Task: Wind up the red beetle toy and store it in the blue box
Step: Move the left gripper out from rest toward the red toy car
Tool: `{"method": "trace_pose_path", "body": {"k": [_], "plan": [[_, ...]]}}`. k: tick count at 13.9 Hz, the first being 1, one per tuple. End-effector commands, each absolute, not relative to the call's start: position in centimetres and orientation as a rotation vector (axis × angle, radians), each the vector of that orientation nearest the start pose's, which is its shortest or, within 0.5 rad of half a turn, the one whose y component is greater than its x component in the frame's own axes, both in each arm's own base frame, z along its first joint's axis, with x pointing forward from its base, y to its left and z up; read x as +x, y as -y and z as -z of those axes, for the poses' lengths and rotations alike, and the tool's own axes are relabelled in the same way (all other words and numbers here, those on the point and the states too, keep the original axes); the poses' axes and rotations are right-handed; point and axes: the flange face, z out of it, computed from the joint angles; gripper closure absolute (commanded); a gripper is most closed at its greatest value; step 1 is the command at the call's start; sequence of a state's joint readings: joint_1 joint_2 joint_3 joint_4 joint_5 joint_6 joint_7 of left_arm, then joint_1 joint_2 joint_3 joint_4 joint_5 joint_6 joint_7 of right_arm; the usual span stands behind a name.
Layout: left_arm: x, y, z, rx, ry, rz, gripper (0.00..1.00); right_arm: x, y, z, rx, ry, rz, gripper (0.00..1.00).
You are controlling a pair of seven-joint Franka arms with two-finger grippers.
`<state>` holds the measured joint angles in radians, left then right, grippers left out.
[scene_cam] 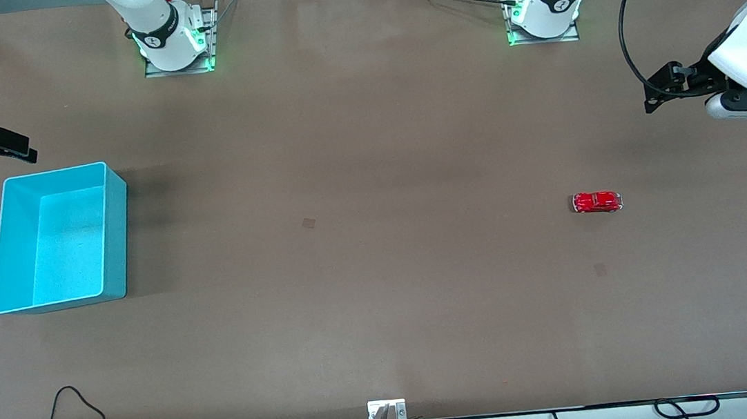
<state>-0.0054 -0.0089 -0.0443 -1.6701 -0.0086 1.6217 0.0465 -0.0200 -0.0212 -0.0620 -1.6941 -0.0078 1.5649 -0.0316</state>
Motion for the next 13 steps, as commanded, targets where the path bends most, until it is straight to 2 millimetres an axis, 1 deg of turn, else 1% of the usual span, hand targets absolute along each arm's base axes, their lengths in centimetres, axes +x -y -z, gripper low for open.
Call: {"method": "trace_pose_path", "body": {"k": [1, 6, 7, 8, 11, 13], "plan": [[55.3, 2.7, -59.2, -3.128, -0.154, -0.07, 0.0, 53.7, 4.3, -58.4, -3.135, -0.093, -0.169, 0.0], [55.2, 2.8, -59.1, -3.127, -0.147, -0.091, 0.0, 53.7, 4.2, -58.4, -3.135, -0.089, -0.169, 0.0], [55.3, 2.7, -58.6, -3.127, -0.142, -0.113, 0.0, 53.7, 4.2, -58.4, -3.135, -0.088, -0.169, 0.0], [54.9, 2.7, -58.4, -3.126, -0.144, -0.158, 0.0, 53.7, 4.2, -58.4, -3.135, -0.086, -0.169, 0.0], [53.3, 3.1, -57.2, -3.106, -0.164, -0.385, 0.0, 53.7, 4.2, -58.4, -3.135, -0.091, -0.169, 0.0], [53.0, 3.5, -55.1, -3.083, -0.18, -0.571, 0.0, 53.8, 4.2, -58.4, -3.134, -0.091, -0.166, 0.0]]}}
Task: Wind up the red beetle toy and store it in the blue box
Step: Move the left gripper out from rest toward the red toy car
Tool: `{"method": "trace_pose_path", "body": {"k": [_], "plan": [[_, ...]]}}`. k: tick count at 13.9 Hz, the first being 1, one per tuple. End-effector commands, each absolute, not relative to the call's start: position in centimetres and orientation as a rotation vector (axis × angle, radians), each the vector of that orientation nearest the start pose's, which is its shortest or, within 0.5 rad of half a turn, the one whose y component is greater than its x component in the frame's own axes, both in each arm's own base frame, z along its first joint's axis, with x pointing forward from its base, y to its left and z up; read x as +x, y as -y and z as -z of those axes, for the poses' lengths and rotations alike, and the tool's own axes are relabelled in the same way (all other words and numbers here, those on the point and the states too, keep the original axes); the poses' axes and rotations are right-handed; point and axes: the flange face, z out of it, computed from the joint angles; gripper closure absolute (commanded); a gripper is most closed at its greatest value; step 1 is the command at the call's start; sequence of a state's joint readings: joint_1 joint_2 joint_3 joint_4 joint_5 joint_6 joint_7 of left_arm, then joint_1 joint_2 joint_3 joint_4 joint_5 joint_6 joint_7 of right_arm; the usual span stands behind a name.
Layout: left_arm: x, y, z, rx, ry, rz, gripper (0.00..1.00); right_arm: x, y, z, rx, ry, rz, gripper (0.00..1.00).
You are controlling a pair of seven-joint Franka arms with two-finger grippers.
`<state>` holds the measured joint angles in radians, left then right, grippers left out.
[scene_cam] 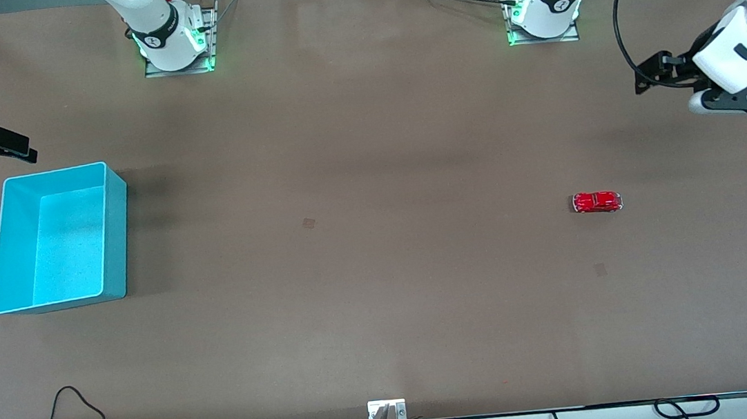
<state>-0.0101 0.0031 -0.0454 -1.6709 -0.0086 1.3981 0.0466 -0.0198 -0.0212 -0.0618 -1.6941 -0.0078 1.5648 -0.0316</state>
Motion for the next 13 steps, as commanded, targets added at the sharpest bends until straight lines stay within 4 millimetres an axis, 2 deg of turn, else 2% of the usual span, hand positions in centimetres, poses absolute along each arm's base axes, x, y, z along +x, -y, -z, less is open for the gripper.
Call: {"method": "trace_pose_path", "body": {"k": [1, 2, 3, 7, 10, 12, 13], "plan": [[52.4, 3.3, -54.6, -3.071, -0.183, -0.653, 0.0, 53.8, 4.2, -58.4, -3.134, -0.091, -0.166, 0.0], [52.1, 3.3, -54.3, -3.063, -0.208, -0.701, 0.0, 53.8, 4.1, -58.4, -3.134, -0.089, -0.164, 0.0], [51.9, 3.3, -53.9, -3.065, -0.33, -0.728, 0.0, 53.8, 4.1, -58.4, -3.134, -0.086, -0.166, 0.0], [52.2, 1.7, -51.0, -3.006, -0.945, -0.787, 0.0, 53.8, 4.1, -58.4, -3.134, -0.086, -0.166, 0.0], [52.6, 0.4, -47.3, -2.869, -1.329, -0.702, 0.0, 53.8, 4.0, -58.4, -3.134, -0.084, -0.166, 0.0], [53.3, -1.5, -44.0, -2.77, -1.596, -0.561, 0.0, 53.8, 3.9, -58.4, -3.133, -0.081, -0.166, 0.0], [53.5, -1.8, -42.3, -2.717, -1.683, -0.488, 0.0, 53.8, 3.9, -58.4, -3.133, -0.081, -0.166, 0.0]]}}
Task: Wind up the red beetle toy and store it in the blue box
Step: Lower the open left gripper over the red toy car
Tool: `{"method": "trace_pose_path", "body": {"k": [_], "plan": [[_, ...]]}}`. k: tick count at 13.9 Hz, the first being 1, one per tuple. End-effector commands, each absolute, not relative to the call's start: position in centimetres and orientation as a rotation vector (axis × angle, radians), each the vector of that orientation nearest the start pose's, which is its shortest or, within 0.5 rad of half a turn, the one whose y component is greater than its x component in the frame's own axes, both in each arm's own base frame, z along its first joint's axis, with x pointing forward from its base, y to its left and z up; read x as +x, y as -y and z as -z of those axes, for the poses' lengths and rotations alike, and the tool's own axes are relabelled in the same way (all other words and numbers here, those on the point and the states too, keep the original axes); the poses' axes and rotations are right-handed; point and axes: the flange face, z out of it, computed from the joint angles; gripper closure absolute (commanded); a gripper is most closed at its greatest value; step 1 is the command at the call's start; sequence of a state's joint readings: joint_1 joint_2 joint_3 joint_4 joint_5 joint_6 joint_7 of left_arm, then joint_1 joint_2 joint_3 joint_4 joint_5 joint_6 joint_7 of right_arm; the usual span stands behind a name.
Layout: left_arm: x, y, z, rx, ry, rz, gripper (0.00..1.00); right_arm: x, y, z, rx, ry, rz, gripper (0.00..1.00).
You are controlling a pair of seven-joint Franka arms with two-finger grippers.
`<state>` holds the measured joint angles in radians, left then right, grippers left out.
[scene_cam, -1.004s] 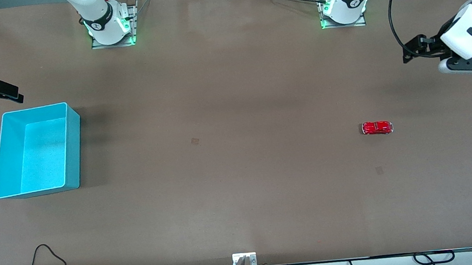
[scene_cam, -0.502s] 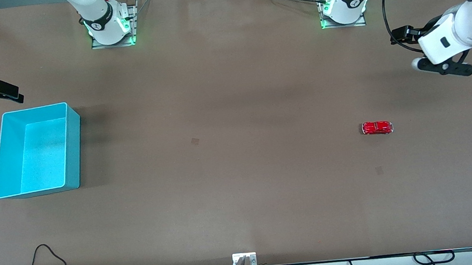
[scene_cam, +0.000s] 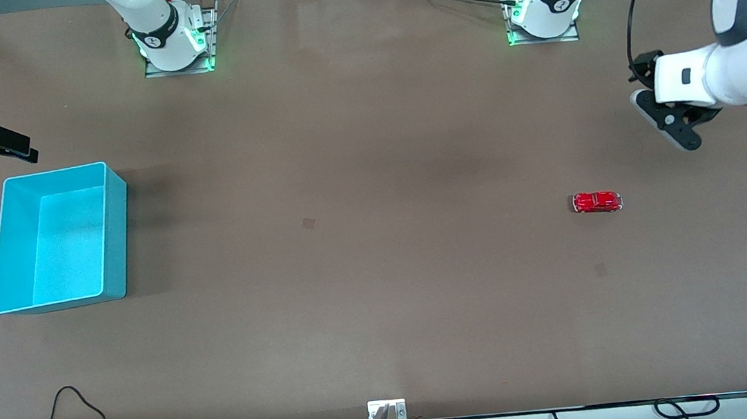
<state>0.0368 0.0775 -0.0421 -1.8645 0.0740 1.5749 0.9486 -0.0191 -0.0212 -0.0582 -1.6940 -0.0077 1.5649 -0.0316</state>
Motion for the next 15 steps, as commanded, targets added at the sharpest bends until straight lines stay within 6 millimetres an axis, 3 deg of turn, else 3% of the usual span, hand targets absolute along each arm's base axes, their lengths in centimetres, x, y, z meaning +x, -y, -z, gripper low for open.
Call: {"method": "trace_pose_path", "body": {"k": [1, 3, 6, 9, 13, 15], "plan": [[53.5, -2.1, -40.9, -2.672, -1.718, -0.443, 0.0, 53.7, 4.0, -58.5, -3.134, -0.084, -0.164, 0.0], [53.9, -2.1, -37.8, -2.568, -1.786, -0.338, 0.0, 53.8, 4.0, -58.4, -3.134, -0.084, -0.169, 0.0], [56.4, -1.7, -31.6, -2.372, -1.978, -0.17, 0.0, 53.8, 4.0, -58.4, -3.132, -0.084, -0.168, 0.0], [57.7, -1.2, -27.4, -2.282, -2.046, -0.068, 0.0, 53.8, 4.0, -58.4, -3.133, -0.084, -0.166, 0.0], [57.0, -0.7, -22.4, -2.274, -2.069, -0.043, 0.0, 53.8, 4.0, -58.4, -3.133, -0.084, -0.166, 0.0], [56.6, -0.5, -21.4, -2.276, -2.078, -0.046, 0.0, 53.7, 3.9, -58.5, -3.133, -0.081, -0.164, 0.0]]}}
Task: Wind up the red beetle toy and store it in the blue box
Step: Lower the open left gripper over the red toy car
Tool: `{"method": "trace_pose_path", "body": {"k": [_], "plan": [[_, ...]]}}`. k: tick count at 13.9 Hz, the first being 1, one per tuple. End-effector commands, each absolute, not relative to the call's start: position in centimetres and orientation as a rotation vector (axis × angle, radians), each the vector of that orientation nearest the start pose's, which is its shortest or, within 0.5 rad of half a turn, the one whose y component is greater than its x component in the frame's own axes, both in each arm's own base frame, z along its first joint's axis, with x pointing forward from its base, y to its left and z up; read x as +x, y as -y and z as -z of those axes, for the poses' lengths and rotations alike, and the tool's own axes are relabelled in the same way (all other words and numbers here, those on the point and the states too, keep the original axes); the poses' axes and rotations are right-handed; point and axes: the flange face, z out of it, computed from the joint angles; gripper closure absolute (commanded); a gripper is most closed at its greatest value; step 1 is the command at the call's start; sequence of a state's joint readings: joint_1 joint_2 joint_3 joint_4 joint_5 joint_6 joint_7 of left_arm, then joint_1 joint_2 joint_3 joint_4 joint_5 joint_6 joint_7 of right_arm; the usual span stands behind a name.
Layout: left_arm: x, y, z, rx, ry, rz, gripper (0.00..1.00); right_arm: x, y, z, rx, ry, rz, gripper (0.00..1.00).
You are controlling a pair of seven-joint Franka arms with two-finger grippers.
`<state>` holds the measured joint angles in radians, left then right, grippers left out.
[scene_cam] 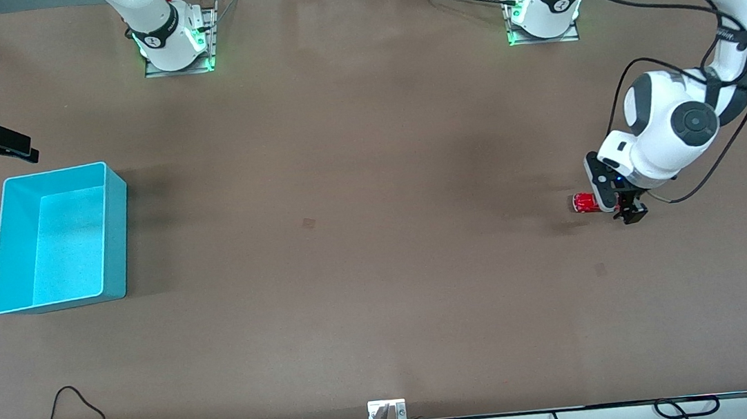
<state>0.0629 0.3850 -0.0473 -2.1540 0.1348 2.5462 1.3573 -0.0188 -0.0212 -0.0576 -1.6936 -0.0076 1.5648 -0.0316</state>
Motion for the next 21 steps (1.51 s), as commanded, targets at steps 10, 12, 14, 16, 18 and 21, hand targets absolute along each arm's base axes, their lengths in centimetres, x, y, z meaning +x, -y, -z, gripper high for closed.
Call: {"method": "trace_pose_path", "body": {"k": [10, 12, 14, 16, 18, 21], "plan": [[55.2, 0.1, -18.8, -2.275, -2.11, -0.07, 0.49, 53.8, 3.9, -58.4, -3.133, -0.081, -0.161, 0.0], [55.4, 0.2, -18.9, -2.271, -2.109, -0.065, 0.75, 53.8, 3.8, -58.4, -3.133, -0.079, -0.161, 0.0], [55.4, 0.3, -18.9, -2.264, -2.117, -0.068, 0.82, 53.8, 3.7, -58.5, -3.134, -0.077, -0.159, 0.0], [55.4, 0.3, -18.8, -2.251, -2.13, -0.069, 0.83, 53.8, 3.7, -58.4, -3.134, -0.077, -0.161, 0.0], [55.4, 0.3, -18.7, -2.25, -2.133, -0.073, 0.83, 53.8, 3.7, -58.4, -3.133, -0.077, -0.164, 0.0], [55.4, -0.3, -18.7, -2.235, -2.151, -0.074, 0.83, 53.8, 3.7, -58.5, -3.133, -0.077, -0.161, 0.0]]}}
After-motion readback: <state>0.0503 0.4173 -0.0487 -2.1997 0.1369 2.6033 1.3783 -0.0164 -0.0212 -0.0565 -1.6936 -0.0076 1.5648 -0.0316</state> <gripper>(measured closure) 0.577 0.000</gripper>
